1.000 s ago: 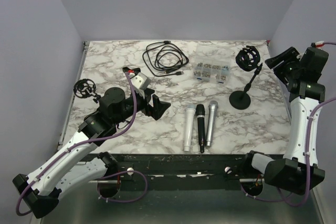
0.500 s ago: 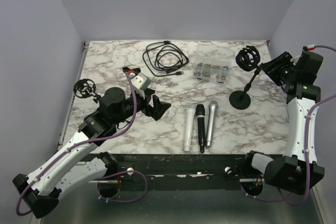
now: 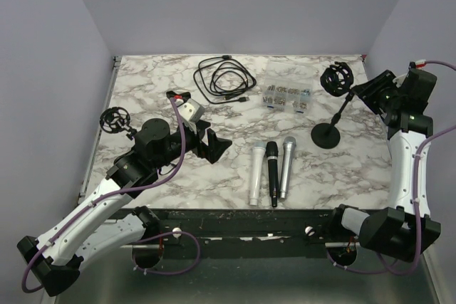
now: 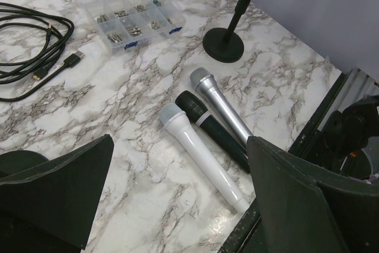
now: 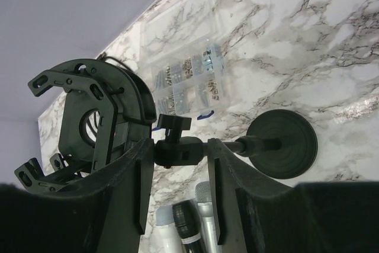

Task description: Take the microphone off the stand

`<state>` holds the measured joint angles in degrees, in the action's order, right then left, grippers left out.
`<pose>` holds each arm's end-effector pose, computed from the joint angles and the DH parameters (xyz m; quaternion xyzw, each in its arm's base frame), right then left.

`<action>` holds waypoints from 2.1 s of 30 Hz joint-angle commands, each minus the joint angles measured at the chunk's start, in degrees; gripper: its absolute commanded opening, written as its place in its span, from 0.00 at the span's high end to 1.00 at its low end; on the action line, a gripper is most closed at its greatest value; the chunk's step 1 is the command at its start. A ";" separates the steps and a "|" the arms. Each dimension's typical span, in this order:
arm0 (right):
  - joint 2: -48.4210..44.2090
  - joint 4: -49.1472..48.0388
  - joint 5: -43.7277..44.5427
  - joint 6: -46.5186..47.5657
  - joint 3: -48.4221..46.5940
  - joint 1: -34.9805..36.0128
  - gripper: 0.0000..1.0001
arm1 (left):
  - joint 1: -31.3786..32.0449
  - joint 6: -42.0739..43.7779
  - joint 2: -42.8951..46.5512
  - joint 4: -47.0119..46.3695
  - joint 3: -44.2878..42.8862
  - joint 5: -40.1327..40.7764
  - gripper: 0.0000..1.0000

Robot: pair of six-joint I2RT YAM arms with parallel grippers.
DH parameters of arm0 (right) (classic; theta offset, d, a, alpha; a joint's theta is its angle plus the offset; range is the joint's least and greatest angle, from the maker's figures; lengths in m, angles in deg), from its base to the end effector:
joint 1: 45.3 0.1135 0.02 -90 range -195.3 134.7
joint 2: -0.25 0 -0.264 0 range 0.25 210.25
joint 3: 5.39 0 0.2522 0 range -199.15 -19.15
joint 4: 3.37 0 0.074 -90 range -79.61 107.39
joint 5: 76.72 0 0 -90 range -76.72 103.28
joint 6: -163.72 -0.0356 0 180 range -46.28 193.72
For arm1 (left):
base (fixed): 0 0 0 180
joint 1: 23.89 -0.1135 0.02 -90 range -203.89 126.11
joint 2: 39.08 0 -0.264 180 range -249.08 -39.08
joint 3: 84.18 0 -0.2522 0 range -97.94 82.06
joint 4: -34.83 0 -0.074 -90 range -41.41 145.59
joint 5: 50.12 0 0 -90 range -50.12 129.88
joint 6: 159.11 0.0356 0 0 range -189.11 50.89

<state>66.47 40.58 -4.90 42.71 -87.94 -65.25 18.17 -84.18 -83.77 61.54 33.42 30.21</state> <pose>0.2398 -0.0752 0.3760 0.2895 0.7977 0.1838 0.4960 0.1299 -0.1252 0.3588 0.2300 0.7240 -0.3657 0.5377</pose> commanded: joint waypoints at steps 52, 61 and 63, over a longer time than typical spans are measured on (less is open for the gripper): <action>-1.02 12.23 17.84 6.55 14.62 6.76 0.65 | -0.22 -0.40 0.79 -0.49 -1.19 -0.94 0.01; 2.03 7.35 17.41 4.59 17.52 7.17 0.64 | -0.24 -0.27 1.18 -0.46 -1.10 -0.63 0.01; 2.62 7.51 17.91 4.54 17.88 7.50 0.64 | -0.27 -0.22 1.15 -0.47 -1.16 -0.61 0.01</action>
<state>64.85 33.85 8.87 45.23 -75.22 -58.34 18.17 -84.18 -83.46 61.54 33.42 30.19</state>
